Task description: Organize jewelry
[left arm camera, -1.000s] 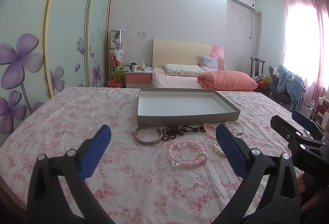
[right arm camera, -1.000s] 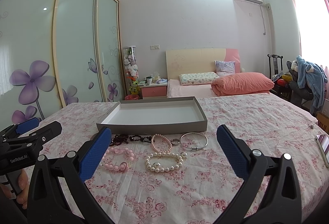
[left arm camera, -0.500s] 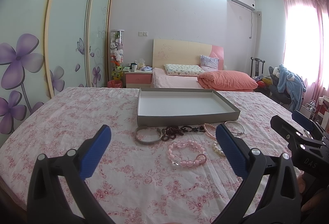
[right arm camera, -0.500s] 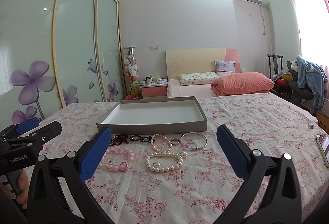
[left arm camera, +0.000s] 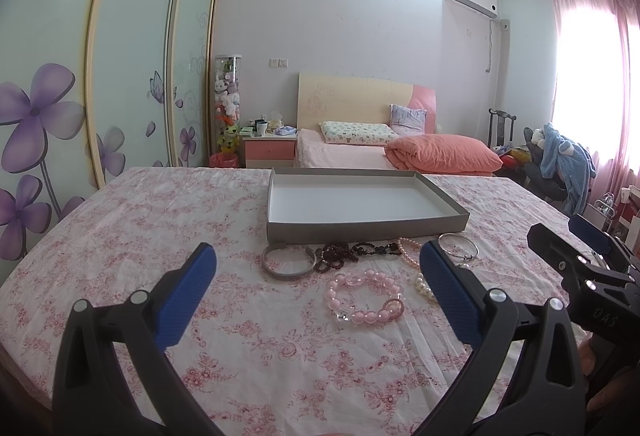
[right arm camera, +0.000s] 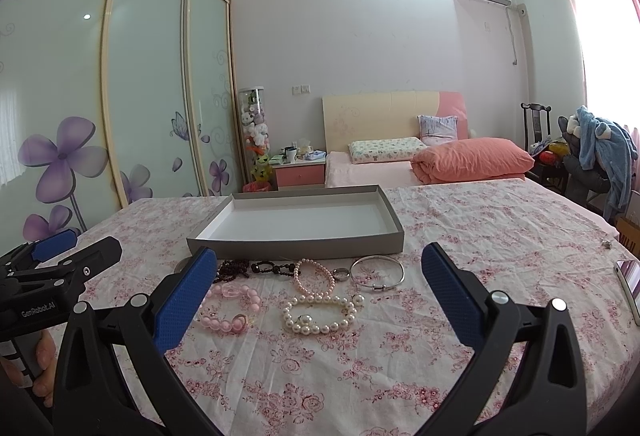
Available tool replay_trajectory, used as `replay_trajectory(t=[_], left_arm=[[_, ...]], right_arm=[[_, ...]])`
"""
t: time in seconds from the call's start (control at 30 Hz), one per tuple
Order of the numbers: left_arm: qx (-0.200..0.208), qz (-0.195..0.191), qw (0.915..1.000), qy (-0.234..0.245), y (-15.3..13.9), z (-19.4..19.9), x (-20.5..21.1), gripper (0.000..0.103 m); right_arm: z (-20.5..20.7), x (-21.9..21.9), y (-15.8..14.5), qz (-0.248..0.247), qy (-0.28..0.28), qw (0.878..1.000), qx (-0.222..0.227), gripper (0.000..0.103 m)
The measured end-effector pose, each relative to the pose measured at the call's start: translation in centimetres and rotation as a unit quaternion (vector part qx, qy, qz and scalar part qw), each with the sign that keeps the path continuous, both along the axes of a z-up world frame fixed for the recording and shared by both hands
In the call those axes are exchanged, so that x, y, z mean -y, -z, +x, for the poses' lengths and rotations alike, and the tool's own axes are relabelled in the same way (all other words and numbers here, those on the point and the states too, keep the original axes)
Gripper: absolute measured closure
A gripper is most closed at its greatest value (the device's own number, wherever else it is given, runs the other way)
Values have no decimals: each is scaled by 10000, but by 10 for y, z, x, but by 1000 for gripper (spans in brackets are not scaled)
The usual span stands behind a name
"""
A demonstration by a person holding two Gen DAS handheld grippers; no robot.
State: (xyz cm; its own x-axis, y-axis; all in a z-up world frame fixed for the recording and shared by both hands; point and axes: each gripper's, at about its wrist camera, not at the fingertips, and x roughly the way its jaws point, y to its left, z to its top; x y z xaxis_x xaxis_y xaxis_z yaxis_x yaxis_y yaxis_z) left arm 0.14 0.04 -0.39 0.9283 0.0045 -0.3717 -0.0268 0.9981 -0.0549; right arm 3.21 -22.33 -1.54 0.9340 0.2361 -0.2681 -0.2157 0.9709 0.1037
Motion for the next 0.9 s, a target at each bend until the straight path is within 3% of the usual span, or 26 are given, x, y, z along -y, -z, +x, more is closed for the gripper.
replay_trajectory(t=[0.23, 0.43, 0.57, 0.7, 0.9], left_arm=[[-359, 122, 9992, -110, 15, 24, -3, 4], [-1226, 83, 9924, 13, 24, 73, -23, 4], [-1717, 69, 9851, 109, 36, 103, -32, 4], [-2017, 380, 9786, 141, 48, 125, -31, 4], [-2373, 550, 9696, 223, 65, 146, -33, 4]], right_arm=[[27, 4, 8, -102, 112, 9995, -268, 2], [80, 15, 17, -280, 282, 9943, -988, 2], [126, 23, 37, -400, 433, 9808, -1860, 2], [162, 31, 65, -458, 407, 9625, -2642, 7], [177, 25, 76, -660, 273, 9477, -3111, 7]])
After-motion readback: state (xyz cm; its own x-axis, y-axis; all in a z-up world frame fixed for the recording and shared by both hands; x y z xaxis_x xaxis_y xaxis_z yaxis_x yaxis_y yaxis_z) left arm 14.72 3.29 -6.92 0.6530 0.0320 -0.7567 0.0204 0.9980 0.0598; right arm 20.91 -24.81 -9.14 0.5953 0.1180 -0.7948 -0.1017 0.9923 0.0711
